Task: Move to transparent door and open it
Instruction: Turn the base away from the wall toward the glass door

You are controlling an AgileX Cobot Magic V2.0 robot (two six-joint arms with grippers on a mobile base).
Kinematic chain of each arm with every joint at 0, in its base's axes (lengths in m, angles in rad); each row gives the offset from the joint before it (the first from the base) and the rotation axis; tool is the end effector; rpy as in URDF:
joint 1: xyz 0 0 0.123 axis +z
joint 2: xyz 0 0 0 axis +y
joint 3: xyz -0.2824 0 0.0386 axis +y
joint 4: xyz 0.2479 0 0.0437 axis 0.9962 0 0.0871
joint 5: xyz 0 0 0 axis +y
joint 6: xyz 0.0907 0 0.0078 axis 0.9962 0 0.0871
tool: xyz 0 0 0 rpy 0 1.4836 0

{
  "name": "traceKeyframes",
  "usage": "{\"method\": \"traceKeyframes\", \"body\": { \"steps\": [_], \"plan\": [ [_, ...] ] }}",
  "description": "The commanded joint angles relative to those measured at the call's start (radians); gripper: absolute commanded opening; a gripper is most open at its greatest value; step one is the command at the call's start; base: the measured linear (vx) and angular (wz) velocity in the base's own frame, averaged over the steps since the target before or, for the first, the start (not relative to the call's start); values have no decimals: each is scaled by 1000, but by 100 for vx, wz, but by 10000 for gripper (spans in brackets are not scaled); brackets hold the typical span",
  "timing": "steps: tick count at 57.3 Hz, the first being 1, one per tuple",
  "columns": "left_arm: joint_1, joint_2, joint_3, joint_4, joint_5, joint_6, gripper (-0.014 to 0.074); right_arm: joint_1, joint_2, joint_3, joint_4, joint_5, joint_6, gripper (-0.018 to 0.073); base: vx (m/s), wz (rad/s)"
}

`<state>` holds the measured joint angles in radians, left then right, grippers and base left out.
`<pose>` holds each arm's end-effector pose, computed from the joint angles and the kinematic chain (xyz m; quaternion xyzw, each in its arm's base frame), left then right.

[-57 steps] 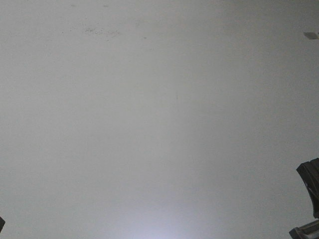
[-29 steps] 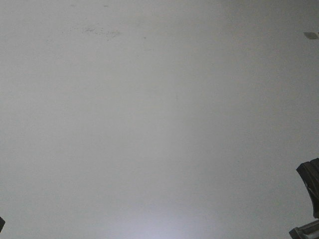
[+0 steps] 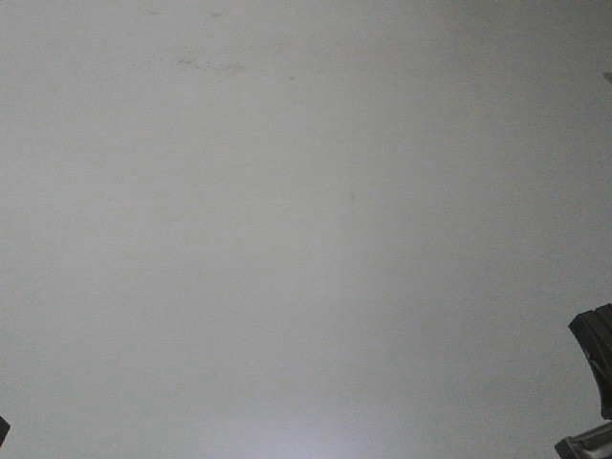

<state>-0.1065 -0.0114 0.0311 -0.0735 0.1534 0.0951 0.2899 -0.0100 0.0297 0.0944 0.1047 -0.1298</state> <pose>0.0561 -0.0070 0.1893 0.0513 0.7349 -0.0325 0.6755 0.0543 0.0171 0.1941 -0.1201 0.7099 0.0914 0.6880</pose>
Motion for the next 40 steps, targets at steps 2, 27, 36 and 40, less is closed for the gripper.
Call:
{"method": "traceKeyframes", "body": {
  "steps": [2,27,36,40],
  "plan": [
    [-4,-14,15,-3,-87,-4,3,-2,8,3,-4,-87,-8,-6,17,12],
    [-4,-14,15,-3,-87,-4,3,-2,8,3,-4,-87,-8,-6,18,0],
    [-4,-14,15,-3,-87,-4,3,-2,8,3,-4,-87,-8,-6,21,-17],
    [-4,-14,15,-3,-87,-4,3,-2,8,3,-4,-87,-8,-6,23,-15]
  ]
}}
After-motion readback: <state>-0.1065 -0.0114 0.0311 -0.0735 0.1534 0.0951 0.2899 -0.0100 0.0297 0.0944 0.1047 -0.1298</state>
